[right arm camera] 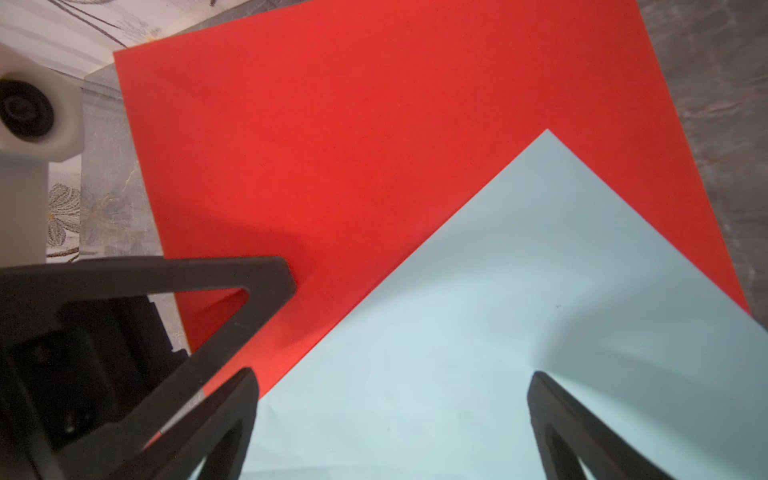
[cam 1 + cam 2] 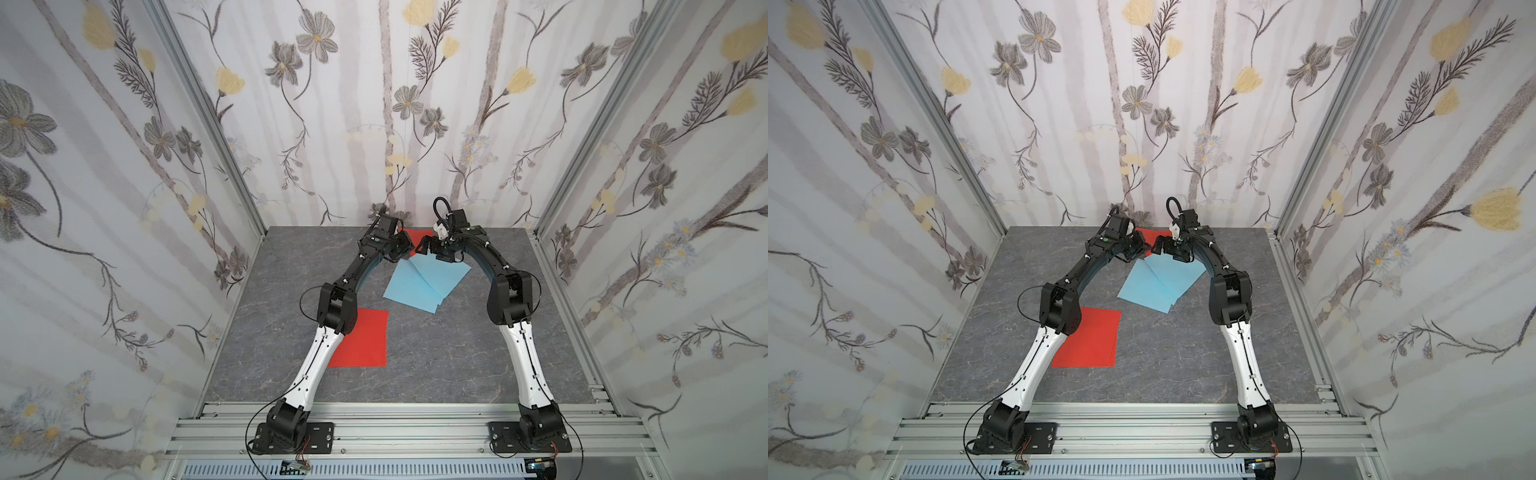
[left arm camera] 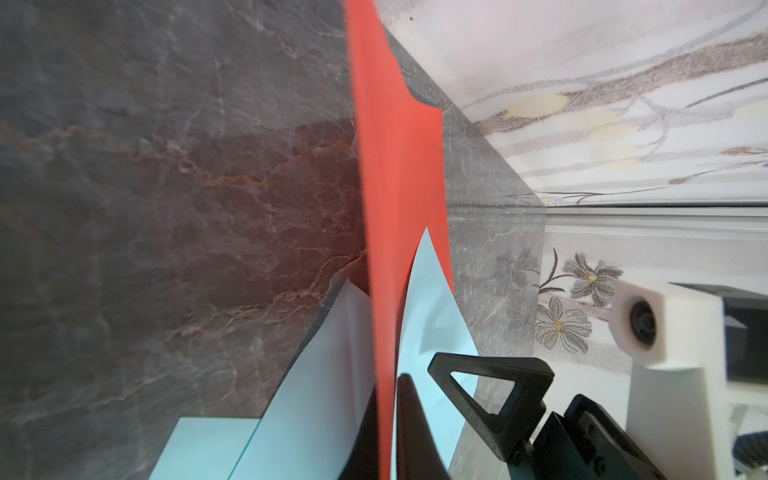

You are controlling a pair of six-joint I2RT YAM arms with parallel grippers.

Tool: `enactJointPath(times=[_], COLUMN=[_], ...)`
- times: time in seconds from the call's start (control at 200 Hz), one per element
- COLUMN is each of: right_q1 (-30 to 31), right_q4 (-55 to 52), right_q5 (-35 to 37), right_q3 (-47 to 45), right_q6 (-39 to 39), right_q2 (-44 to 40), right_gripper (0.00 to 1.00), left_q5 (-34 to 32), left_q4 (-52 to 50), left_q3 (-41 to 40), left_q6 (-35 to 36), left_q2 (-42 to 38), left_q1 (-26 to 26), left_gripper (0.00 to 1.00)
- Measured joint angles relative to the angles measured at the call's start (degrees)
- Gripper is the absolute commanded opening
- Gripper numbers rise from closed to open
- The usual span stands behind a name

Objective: Sort the scattered colored papers by color
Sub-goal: Pick up the colored paper from the center of the board.

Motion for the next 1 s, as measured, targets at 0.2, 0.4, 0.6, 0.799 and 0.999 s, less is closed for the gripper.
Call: enactJointPath(times=[0.2,0.4,0.6,0.799,0.999], right_q1=[-0.02,-0.24,-1.16,-2.01,-2.03], right_q4=[-0.02,-0.09,-0.22,-0.31,-0.28], right_q5=[-0.17,-0.52,-1.31,-2.89,-3.72], right_q3=[0.09,0.11,0.11,1.01,1.16], right_q6=[0.0,-0.11,-0.33,-0.59,-0.57], right_q2=[0.0,-0.33,-2.01,-4.5,-6.56], right_gripper=[1.0,1.0,1.0,1.0,1.0], left_q5=[-1.33,2.14,6.47,9.38,13.07], left_q4=[-2.67,6.21,17.73,21.29,19.74], left_q3=[0.0,-5.31,-9.01,-8.68,-8.81], left_q6=[2.12,0.13,-8.07,-9.01,-7.54], left_q2=[-1.36,-3.15,-2.1,-2.69,-5.44], left_q1=[-0.04,0.48,1.81,2.71,4.17], left_gripper=[0.0,0.0,0.0,0.0,0.0])
